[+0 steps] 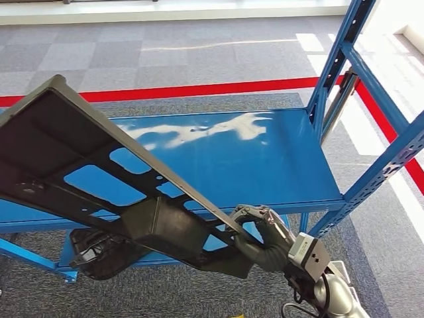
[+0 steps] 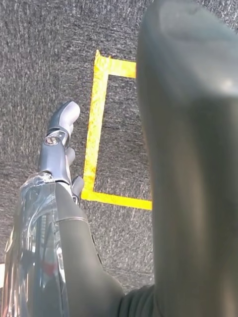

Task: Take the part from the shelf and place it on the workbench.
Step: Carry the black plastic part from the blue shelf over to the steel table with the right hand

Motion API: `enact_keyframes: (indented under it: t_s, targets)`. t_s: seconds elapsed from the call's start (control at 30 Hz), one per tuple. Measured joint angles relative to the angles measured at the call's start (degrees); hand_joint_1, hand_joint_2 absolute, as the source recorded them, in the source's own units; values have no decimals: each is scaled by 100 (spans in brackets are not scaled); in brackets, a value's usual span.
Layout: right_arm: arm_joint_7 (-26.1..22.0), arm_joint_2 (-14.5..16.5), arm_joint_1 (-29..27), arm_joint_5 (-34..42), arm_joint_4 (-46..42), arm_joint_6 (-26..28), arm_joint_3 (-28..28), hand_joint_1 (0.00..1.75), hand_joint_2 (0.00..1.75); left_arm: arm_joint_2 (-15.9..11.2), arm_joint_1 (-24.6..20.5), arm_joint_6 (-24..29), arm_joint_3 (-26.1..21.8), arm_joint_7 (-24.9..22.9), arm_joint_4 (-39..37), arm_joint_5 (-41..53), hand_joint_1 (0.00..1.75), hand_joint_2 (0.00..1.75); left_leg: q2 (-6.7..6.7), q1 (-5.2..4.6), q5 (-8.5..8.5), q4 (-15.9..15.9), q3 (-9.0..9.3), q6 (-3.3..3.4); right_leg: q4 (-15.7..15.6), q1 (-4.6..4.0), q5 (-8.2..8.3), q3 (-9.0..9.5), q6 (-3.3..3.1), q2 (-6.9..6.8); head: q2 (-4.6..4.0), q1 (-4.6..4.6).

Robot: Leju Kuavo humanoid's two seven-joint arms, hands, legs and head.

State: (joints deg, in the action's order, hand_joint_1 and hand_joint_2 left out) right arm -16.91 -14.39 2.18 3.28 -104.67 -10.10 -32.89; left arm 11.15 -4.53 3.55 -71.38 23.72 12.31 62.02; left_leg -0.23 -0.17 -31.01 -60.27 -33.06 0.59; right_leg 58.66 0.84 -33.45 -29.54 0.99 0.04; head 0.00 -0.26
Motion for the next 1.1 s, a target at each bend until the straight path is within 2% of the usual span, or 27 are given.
enact_keyframes:
  t_s: [0.1,0.17,0.2,0.27,0.3,0.33,0.37,0.43,0.47,0.5,0.53,0.6,0.63,0.7,0.77,0.8,0.83,0.87,0.97,1.0,1.03,1.1]
  targets:
    - [-12,2,2,1,-1,-9,-10,175,175,-13,-2,-16,-35,-9,0,-32,0,175,7,-5,46,64,28,94,-27,18,10,20,54,-1,0,0]
    - [-15,2,8,2,1,-13,-20,175,175,-13,-5,-27,-45,-8,0,-43,0,175,26,29,131,202,88,165,136,9,-132,-37,74,3,0,1]
    - [-16,1,9,2,5,-14,-25,175,175,-15,-6,-34,-48,-10,0,-48,0,175,38,48,157,250,109,184,376,13,-285,-142,76,3,0,2]
    - [-18,1,-1,2,22,-17,-37,175,175,-19,-1,-42,-54,-23,0,-52,0,175,45,55,169,265,111,197,1080,31,-594,-486,106,3,0,2]
    - [-18,1,-12,3,34,-18,-44,175,175,-20,3,-44,-57,-31,0,-52,0,175,46,61,167,262,110,194,1336,48,-646,-622,133,2,0,2]
    - [-18,0,-18,3,45,-19,-51,175,175,-20,6,-45,-58,-37,0,-52,0,175,46,73,162,254,111,185,1414,65,-591,-680,166,1,0,2]
    - [-18,0,-19,4,51,-20,-57,175,175,-20,7,-45,-59,-39,0,-52,0,175,44,93,151,236,112,165,1255,83,-422,-629,205,-1,0,2]
    - [-18,1,-10,4,57,-20,-69,175,175,-27,7,-46,-61,-40,0,-52,0,175,34,134,99,151,93,73,581,120,-24,-356,294,-2,0,7]
    - [-19,1,-7,5,60,-22,-74,175,175,-33,5,-46,-62,-40,0,-51,0,175,26,135,73,87,63,13,321,130,91,-259,294,4,0,10]
    - [-19,1,-10,5,63,-24,-77,175,175,-39,3,-47,-63,-40,0,-51,0,175,19,126,57,36,31,-39,190,132,129,-223,269,12,0,11]
    - [-20,1,-15,5,66,-28,-79,175,175,-45,4,-48,-64,-40,0,-51,0,175,14,114,58,7,3,-81,189,121,105,-241,220,22,0,14]
    - [-21,0,-21,5,66,-37,-80,175,175,-44,8,-49,-65,-40,0,-50,0,175,12,122,72,-7,-17,-132,205,119,132,-279,114,19,0,11]
    - [-22,1,-15,5,66,-40,-81,175,175,-44,10,-49,-66,-40,0,-50,0,175,13,131,24,-45,-32,-155,205,119,151,-292,75,9,0,13]
    - [-22,1,-4,7,65,-43,-80,175,175,-44,7,-49,-66,-39,0,-50,0,175,13,139,-283,-396,-165,-194,198,124,192,-339,0,-22,0,12]
    - [-22,1,-3,7,66,-48,-81,175,175,-44,8,-49,-67,-38,0,-50,0,175,13,135,-703,-1076,-411,-212,199,108,231,-409,-57,-47,0,12]
    - [-22,1,-6,7,66,-50,-83,175,175,-44,11,-49,-67,-37,0,-50,0,175,13,132,-826,-1352,-493,-209,200,96,252,-443,-79,-57,0,13]
    - [-22,1,-8,7,66,-52,-84,175,175,-44,15,-49,-68,-35,0,-50,0,175,13,128,-854,-1467,-496,-194,201,83,274,-473,-94,-63,0,13]
    - [-22,1,-9,7,66,-52,-86,175,175,-44,18,-49,-70,-33,0,-50,0,175,13,119,-774,-1359,-390,-165,201,70,295,-496,-102,-66,0,13]
    - [-23,7,-1,7,64,-55,-87,175,175,-48,6,-49,-75,-20,0,-50,0,175,7,52,-328,-278,261,-14,203,41,351,-530,-81,-65,0,13]
    - [-23,10,4,7,63,-57,-88,175,175,-51,-2,-49,-76,-14,0,-50,0,175,3,26,-259,-33,386,26,205,39,373,-545,-52,-66,0,13]
    - [-25,16,7,7,63,-60,-90,175,175,-55,-9,-49,-77,-10,0,-50,0,175,0,4,-243,84,432,52,206,40,400,-563,-14,-69,0,13]
    - [-26,25,7,8,62,-65,-95,175,175,-58,-9,-48,-81,-3,0,-50,0,175,2,-10,-210,135,407,80,190,47,461,-589,79,-70,0,14]
